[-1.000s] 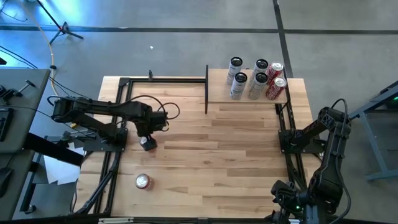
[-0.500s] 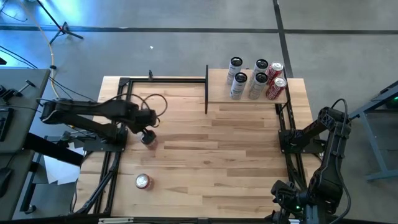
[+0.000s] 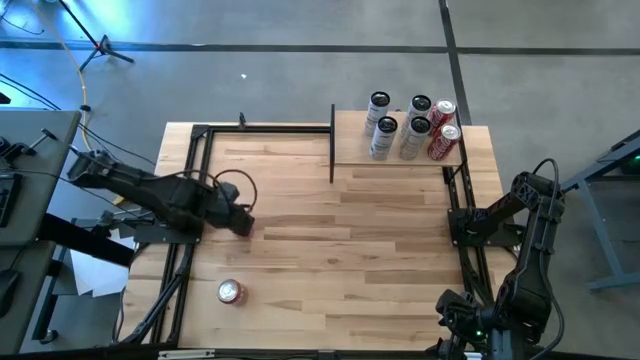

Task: Place canned beverage on shelf
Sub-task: Put the orange soda can on the shelf

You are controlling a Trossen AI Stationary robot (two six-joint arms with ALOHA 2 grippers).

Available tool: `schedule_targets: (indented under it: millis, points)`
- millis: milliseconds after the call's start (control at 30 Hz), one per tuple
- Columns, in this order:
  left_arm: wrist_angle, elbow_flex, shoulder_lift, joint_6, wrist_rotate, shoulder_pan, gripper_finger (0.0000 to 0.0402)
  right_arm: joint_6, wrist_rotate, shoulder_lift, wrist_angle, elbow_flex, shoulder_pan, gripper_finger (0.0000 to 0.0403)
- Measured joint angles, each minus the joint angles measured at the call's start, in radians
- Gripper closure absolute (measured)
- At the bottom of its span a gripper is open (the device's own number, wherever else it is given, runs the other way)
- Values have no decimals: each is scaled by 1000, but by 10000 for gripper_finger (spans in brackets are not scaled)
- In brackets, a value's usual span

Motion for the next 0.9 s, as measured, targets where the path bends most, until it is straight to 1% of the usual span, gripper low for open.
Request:
schedule_targets:
  millis: [233,333,533,667,733,800,900]
  points:
    - [49,0,98,-269,7,-24,35,0,0,0,0,0,0,4]
    - [89,0,147,-320,24,-21,35,0,0,0,0,0,0,4]
    - [177,0,255,-334,26,36,35,0,0,0,0,0,0,4]
    - [219,0,318,-332,52,76,35,0,0,0,0,0,0,4]
    - [235,0,342,-306,78,87,36,0,0,0,0,0,0,4]
    - [241,0,356,-262,129,93,42,0,0,0,0,0,0,4]
    - [225,0,366,-190,185,98,62,0,0,0,0,0,0,4]
